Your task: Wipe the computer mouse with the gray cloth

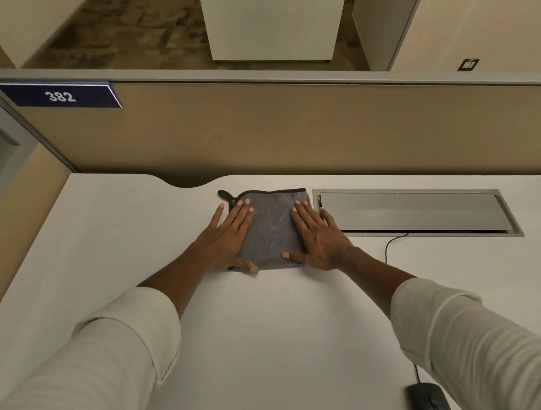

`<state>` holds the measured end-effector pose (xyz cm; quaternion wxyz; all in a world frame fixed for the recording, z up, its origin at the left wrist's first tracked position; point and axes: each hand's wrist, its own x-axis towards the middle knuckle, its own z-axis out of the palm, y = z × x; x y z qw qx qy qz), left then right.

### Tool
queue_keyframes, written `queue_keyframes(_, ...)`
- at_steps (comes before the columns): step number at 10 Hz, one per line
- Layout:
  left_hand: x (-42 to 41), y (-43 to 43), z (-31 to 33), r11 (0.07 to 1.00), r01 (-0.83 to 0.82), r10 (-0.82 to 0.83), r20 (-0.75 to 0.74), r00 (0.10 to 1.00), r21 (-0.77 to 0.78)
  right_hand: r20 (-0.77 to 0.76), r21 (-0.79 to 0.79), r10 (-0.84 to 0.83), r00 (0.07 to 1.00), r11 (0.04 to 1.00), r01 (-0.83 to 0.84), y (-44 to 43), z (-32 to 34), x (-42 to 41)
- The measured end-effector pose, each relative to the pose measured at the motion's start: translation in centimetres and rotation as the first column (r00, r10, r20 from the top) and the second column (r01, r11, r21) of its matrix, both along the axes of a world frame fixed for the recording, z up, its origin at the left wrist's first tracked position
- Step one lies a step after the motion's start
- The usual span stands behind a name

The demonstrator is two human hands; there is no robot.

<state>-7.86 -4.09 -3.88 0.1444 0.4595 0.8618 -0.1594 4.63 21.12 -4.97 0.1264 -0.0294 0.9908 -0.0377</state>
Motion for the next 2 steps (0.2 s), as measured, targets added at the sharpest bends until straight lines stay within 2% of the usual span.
queue_keyframes(1,0.1,0.3,0.6,1.0,0.0,0.0,0.006,1.0,-0.011,0.076,-0.005,-0.025,0.997,1.0,0.026,-0.1,1.0,-0.4)
queue_keyframes(2,0.8,0.8,2.1,0.999,0.03,-0.03,-0.038,0.999,0.016,0.067,-0.069,-0.047,0.997,0.996,0.052,-0.4,2.3,0.3)
